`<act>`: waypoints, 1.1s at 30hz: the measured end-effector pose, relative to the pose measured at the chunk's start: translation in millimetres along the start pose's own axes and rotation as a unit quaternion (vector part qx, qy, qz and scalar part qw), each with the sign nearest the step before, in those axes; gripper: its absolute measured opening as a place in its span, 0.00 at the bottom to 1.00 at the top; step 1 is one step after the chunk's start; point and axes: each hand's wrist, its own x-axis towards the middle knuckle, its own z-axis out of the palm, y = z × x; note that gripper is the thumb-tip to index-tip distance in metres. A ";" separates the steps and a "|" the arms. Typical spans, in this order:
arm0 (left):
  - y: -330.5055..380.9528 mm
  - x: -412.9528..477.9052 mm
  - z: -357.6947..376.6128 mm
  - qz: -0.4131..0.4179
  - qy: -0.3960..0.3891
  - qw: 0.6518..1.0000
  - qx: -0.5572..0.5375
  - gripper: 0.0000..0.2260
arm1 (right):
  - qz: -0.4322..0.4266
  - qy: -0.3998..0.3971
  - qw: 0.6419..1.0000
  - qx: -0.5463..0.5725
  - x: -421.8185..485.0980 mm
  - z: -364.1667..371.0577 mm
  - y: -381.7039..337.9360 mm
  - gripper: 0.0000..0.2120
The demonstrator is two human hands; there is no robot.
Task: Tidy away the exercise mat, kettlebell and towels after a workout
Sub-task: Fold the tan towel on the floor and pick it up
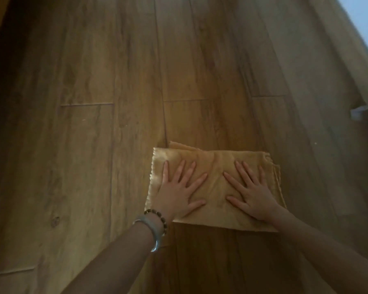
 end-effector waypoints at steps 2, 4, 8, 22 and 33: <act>17.9 8.7 0.0 0.039 0.008 0.999 0.003 0.31 | 0.028 0.005 1.000 0.007 -27.3 9.3 9.4 0.31; 27.1 12.1 2.3 0.059 0.010 0.998 0.000 0.31 | 0.040 0.014 0.999 0.009 -40.4 15.6 15.4 0.31; 24.9 20.3 1.1 0.052 0.010 0.999 0.002 0.30 | 0.027 0.022 0.999 0.020 -36.0 14.2 23.4 0.31; 36.7 45.7 -37.1 -0.039 -0.084 0.994 0.066 0.31 | 0.077 0.014 0.995 0.063 -17.9 4.8 38.6 0.31; 6.9 61.3 -55.8 -0.081 -0.154 0.985 -0.016 0.32 | 0.044 0.014 0.998 0.051 20.2 -5.9 46.3 0.31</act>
